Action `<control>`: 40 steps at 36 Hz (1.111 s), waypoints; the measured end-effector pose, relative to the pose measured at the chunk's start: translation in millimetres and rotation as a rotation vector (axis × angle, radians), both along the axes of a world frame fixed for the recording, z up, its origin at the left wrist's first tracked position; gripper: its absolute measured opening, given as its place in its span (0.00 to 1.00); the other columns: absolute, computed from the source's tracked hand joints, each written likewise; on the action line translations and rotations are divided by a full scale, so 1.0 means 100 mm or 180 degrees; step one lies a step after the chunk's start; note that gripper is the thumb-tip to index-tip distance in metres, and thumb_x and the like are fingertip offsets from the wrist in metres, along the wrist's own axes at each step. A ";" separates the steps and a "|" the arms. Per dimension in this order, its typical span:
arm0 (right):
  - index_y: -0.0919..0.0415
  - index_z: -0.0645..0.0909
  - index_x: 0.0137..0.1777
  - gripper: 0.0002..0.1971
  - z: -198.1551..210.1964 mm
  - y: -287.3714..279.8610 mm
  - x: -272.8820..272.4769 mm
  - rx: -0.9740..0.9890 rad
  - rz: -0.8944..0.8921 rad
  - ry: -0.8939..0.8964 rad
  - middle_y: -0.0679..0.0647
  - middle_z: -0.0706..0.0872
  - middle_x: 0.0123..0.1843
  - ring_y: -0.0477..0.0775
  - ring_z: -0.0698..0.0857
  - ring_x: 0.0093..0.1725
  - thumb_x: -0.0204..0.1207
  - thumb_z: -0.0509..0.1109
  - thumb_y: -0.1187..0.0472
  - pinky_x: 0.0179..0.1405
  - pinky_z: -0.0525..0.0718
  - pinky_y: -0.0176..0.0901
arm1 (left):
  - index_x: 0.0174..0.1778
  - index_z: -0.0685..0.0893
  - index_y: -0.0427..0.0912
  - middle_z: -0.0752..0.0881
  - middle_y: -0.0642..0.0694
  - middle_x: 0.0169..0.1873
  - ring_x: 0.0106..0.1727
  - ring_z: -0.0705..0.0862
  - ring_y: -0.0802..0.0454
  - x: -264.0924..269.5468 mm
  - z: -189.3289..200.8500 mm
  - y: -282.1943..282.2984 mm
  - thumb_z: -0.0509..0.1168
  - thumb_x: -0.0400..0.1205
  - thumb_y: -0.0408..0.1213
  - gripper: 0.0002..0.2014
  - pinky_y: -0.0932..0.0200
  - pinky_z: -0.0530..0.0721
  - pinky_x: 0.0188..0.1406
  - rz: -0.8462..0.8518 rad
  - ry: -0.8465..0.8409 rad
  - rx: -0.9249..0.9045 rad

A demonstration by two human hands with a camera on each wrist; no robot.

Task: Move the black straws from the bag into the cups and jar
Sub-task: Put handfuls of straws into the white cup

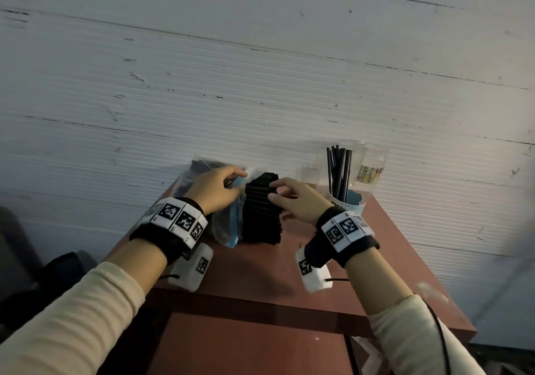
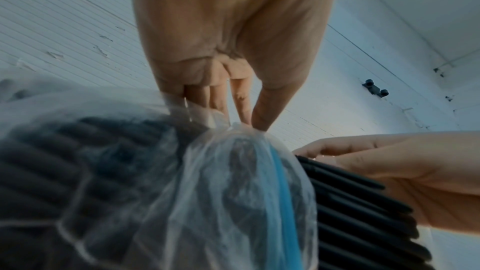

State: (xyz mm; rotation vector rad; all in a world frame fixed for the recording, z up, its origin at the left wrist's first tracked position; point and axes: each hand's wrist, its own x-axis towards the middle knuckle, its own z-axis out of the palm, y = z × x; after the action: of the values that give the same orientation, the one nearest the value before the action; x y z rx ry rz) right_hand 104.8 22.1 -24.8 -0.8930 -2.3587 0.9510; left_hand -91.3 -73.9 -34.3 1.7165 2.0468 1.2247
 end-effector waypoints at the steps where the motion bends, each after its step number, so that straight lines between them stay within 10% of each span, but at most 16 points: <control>1: 0.51 0.81 0.63 0.14 -0.02 -0.01 -0.02 -0.0067 0.0022 0.0073 0.58 0.82 0.57 0.56 0.86 0.52 0.78 0.71 0.54 0.53 0.88 0.51 | 0.66 0.83 0.51 0.83 0.49 0.68 0.69 0.80 0.54 0.00 0.00 0.01 0.69 0.81 0.38 0.17 0.51 0.78 0.72 0.0011 -0.0002 -0.0019; 4: 0.50 0.83 0.58 0.11 -0.03 0.00 0.02 -0.0030 -0.0099 0.0223 0.58 0.85 0.53 0.52 0.86 0.45 0.77 0.73 0.59 0.46 0.88 0.41 | 0.65 0.83 0.53 0.83 0.49 0.68 0.69 0.81 0.54 -0.01 0.02 0.02 0.70 0.80 0.39 0.17 0.50 0.78 0.72 0.0008 -0.0020 -0.0055; 9: 0.38 0.84 0.46 0.10 -0.07 0.09 0.19 -0.0095 -0.0314 0.0377 0.55 0.88 0.45 0.59 0.89 0.47 0.73 0.75 0.58 0.56 0.86 0.62 | 0.65 0.83 0.52 0.83 0.48 0.68 0.70 0.80 0.54 -0.01 0.04 0.03 0.69 0.80 0.38 0.17 0.50 0.77 0.72 0.0006 0.0029 -0.0111; 15: 0.38 0.83 0.54 0.22 -0.20 0.13 0.15 -0.0462 -0.0311 0.0521 0.52 0.89 0.51 0.55 0.89 0.52 0.60 0.73 0.34 0.57 0.86 0.61 | 0.64 0.83 0.52 0.83 0.47 0.68 0.70 0.80 0.53 0.01 0.03 0.06 0.69 0.81 0.39 0.15 0.53 0.78 0.71 0.0100 0.0036 -0.0150; 27: 0.39 0.87 0.50 0.11 -0.12 0.05 0.14 -0.0502 -0.0318 0.0852 0.53 0.90 0.52 0.54 0.89 0.54 0.77 0.72 0.60 0.60 0.86 0.57 | 0.63 0.83 0.54 0.84 0.48 0.67 0.69 0.81 0.53 0.01 0.04 0.08 0.70 0.80 0.39 0.15 0.52 0.78 0.71 0.0135 0.0064 -0.0183; 34: 0.68 0.86 0.57 0.10 -0.07 0.03 0.12 -0.0786 -0.0369 0.1252 0.65 0.87 0.56 0.57 0.88 0.53 0.81 0.66 0.72 0.51 0.89 0.44 | 0.64 0.83 0.52 0.84 0.48 0.67 0.68 0.81 0.53 0.04 0.08 0.06 0.70 0.81 0.39 0.15 0.55 0.78 0.70 0.0166 0.0104 -0.0150; 40: 0.68 0.86 0.52 0.07 -0.02 0.03 0.23 -0.0626 -0.0493 0.1304 0.61 0.88 0.45 0.49 0.89 0.41 0.80 0.66 0.72 0.42 0.89 0.35 | 0.67 0.81 0.49 0.83 0.48 0.67 0.68 0.80 0.52 0.15 0.15 0.03 0.68 0.81 0.37 0.17 0.59 0.77 0.66 0.0282 0.0323 -0.0043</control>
State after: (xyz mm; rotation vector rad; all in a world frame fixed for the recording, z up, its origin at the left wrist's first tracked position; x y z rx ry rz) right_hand 127.4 24.7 -27.0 -0.8439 -1.8506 1.1880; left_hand -76.2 -70.8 -19.4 1.7327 2.2058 1.1682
